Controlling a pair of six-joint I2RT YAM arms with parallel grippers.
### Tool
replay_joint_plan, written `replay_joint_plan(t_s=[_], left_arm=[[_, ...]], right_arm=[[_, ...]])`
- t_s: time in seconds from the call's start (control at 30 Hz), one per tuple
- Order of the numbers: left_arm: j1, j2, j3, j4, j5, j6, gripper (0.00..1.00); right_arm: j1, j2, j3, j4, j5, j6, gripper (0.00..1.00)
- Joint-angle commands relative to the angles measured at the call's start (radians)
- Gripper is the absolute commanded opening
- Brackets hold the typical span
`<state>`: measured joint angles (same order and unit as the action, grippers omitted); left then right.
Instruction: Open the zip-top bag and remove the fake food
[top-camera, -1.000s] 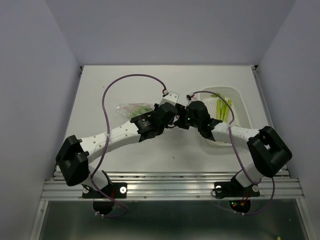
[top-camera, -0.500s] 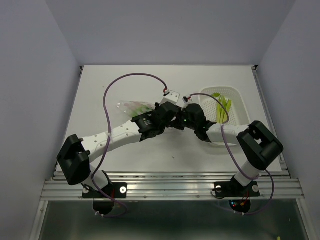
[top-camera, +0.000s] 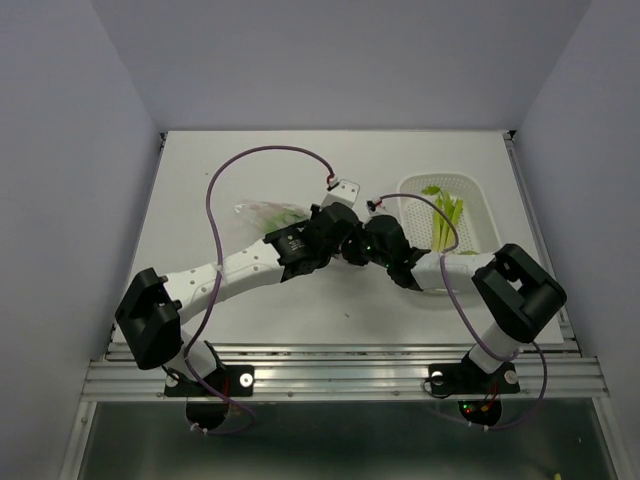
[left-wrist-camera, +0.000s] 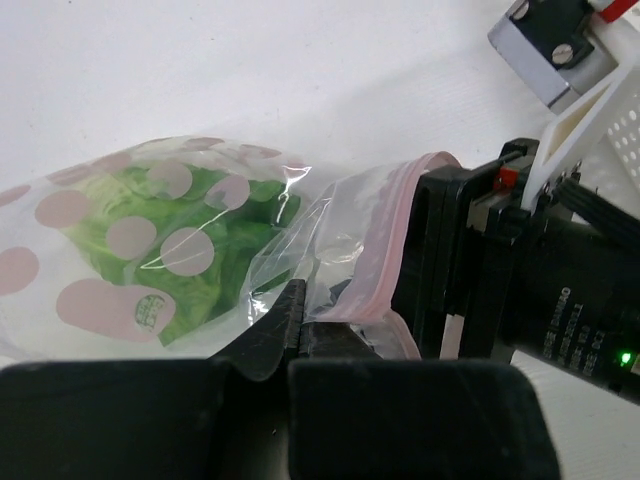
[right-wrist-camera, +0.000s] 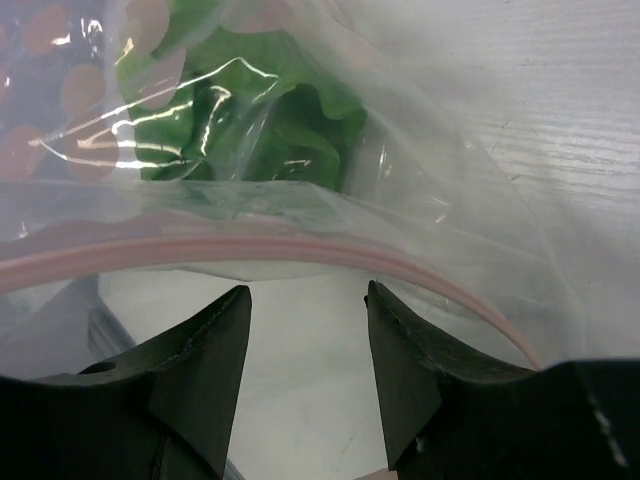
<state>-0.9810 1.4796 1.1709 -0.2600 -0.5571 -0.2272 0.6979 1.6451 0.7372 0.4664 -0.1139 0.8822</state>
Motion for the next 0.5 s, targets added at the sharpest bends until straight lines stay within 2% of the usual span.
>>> replay_joint_plan(t_s=[0.0, 0.33, 0.47], left_arm=[[-0.007, 0.011, 0.073, -0.004, -0.023, -0.037, 0.0], [-0.005, 0.028, 0.11, -0.018, 0.0, -0.052, 0.0], [-0.005, 0.012, 0.093, -0.016, 0.019, -0.054, 0.0]], right_arm=[[0.044, -0.059, 0.005, -0.029, 0.085, -0.057, 0.56], [0.086, -0.015, 0.031, -0.055, 0.109, -0.098, 0.56], [0.086, 0.013, 0.057, -0.045, 0.166, -0.097, 0.56]])
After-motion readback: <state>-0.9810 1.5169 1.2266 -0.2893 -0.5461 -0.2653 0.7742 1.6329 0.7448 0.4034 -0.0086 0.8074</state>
